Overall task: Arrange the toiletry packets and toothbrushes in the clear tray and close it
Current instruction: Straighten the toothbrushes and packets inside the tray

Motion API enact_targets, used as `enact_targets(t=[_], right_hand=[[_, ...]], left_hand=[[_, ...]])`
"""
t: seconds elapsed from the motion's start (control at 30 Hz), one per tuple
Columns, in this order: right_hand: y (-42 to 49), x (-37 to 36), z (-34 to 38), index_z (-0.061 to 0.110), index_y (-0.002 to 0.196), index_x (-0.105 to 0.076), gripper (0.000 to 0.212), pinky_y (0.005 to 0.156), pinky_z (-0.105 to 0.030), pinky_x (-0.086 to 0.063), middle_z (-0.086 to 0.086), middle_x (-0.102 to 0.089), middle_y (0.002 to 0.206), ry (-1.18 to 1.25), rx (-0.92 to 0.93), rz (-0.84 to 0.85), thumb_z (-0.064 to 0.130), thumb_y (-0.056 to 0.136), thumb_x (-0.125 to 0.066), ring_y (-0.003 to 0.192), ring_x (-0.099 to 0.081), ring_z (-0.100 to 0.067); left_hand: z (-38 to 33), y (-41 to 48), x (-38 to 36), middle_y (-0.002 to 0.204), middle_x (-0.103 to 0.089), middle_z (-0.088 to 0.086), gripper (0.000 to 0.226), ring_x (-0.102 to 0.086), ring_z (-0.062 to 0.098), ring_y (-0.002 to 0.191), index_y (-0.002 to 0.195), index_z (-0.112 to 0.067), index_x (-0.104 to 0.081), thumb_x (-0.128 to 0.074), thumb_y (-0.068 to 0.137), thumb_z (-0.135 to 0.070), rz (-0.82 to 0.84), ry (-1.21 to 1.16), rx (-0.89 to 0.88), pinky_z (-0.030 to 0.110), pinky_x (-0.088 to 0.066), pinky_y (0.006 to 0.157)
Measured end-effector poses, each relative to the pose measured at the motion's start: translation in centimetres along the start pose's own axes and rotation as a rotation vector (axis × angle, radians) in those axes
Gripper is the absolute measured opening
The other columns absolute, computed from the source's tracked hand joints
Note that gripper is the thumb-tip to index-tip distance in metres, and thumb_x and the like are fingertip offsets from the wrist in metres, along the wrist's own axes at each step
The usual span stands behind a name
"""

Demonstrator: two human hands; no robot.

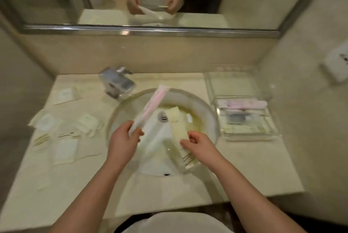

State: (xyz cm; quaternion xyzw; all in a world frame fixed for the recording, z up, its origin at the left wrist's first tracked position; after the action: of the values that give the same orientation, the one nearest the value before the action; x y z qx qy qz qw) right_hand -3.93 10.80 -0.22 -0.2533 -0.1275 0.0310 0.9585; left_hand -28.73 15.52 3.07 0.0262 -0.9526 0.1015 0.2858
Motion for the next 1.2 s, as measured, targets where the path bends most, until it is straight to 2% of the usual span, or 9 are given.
enact_targets(t=[0.23,0.43,0.53,0.7,0.77,0.83,0.97,1.07,1.2], right_hand=[[-5.1,18.0,-10.9,0.012,0.097,-0.072,0.019,0.081,-0.042,-0.057,-0.011,-0.077,0.092,0.357,-0.160,-0.307,0.002,0.088,-0.058,0.083,-0.074,-0.026],[-6.7,23.5,-15.1,0.006,0.102,-0.072,0.019,0.091,-0.052,-0.055,-0.020,-0.075,0.098,0.596,-0.264,-0.378,0.006,0.093,-0.055,0.095,-0.072,-0.037],[-6.2,24.6,-15.9,0.004,0.107,-0.070,0.026,0.090,-0.048,-0.056,-0.021,-0.075,0.099,0.634,-0.309,-0.405,-0.003,0.093,-0.049,0.094,-0.072,-0.035],[-5.3,25.4,-13.1,0.003,0.113,-0.066,0.032,0.056,-0.025,-0.057,-0.018,-0.075,0.094,0.713,-0.276,-0.361,-0.011,0.092,-0.046,0.072,-0.074,-0.018],[-4.9,26.6,-11.5,0.005,0.110,-0.067,0.029,0.050,-0.023,-0.054,-0.011,-0.074,0.086,0.586,-0.244,-0.396,-0.009,0.091,-0.049,0.060,-0.071,-0.010],[-4.2,28.8,-10.0,0.008,0.109,-0.069,0.028,0.056,-0.028,-0.055,-0.003,-0.073,0.077,0.257,-0.223,-0.450,-0.001,0.087,-0.053,0.059,-0.067,-0.010],[-0.8,31.5,-5.9,0.020,0.101,-0.073,0.030,0.055,-0.022,-0.041,0.012,-0.057,0.067,-0.470,-0.153,-0.433,0.005,0.087,-0.052,0.053,-0.051,-0.005],[2.1,30.0,-4.7,0.025,0.098,-0.076,0.032,0.070,-0.027,-0.048,0.007,-0.068,0.085,-0.756,-0.135,-0.242,0.007,0.089,-0.052,0.073,-0.061,-0.011],[4.9,27.5,-5.0,0.027,0.102,-0.077,0.034,0.091,-0.032,-0.052,0.006,-0.072,0.114,-0.876,-0.141,-0.081,0.008,0.090,-0.051,0.102,-0.065,-0.014]], left_hand=[[-8.6,-4.2,-16.4,0.078,-0.072,-0.009,0.012,-0.065,0.002,0.062,0.086,-0.025,-0.062,-0.053,0.093,-0.021,0.174,-0.059,-0.015,0.028,-0.049,0.061],[-12.3,-6.0,-21.7,0.078,-0.073,-0.006,0.011,-0.066,0.004,0.062,0.088,-0.022,-0.063,-0.054,0.092,-0.017,0.261,-0.004,-0.029,0.024,-0.043,0.056],[-13.5,-6.0,-23.1,0.079,-0.075,-0.005,0.011,-0.068,0.004,0.065,0.091,-0.021,-0.064,-0.054,0.093,-0.015,0.346,0.006,-0.032,0.022,-0.043,0.058],[-14.6,-4.5,-25.0,0.080,-0.075,-0.006,0.011,-0.070,0.009,0.070,0.093,-0.022,-0.063,-0.054,0.093,-0.016,0.441,-0.013,-0.049,0.028,-0.046,0.063],[-14.8,-3.6,-25.3,0.080,-0.075,-0.007,0.011,-0.070,0.008,0.070,0.093,-0.024,-0.062,-0.054,0.094,-0.016,0.447,-0.035,-0.051,0.028,-0.046,0.064],[-14.6,-2.8,-25.4,0.080,-0.075,-0.007,0.012,-0.070,0.008,0.070,0.094,-0.025,-0.062,-0.053,0.094,-0.017,0.447,-0.050,-0.046,0.028,-0.046,0.064],[-13.3,-1.3,-25.1,0.079,-0.074,-0.009,0.012,-0.069,0.005,0.067,0.094,-0.026,-0.063,-0.053,0.093,-0.019,0.423,-0.073,-0.034,0.028,-0.045,0.061],[-12.7,-0.6,-25.3,0.078,-0.073,-0.010,0.013,-0.068,0.006,0.067,0.089,-0.029,-0.061,-0.053,0.092,-0.018,0.430,-0.075,-0.044,0.030,-0.047,0.062],[-13.2,0.0,-26.0,0.078,-0.071,-0.008,0.016,-0.066,0.013,0.071,0.084,-0.033,-0.062,-0.056,0.089,-0.020,0.447,-0.030,-0.095,0.032,-0.050,0.066]])
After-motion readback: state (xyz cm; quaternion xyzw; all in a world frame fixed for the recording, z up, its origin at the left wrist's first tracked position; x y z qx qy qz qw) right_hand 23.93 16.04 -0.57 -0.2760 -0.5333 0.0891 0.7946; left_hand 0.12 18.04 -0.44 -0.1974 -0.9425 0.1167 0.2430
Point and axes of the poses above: each hand's wrist, its own y-axis towards the middle knuckle, its own x-axis out of the back of the hand, z = x × y, the point moved 9 cm from there along y, towards the middle knuckle
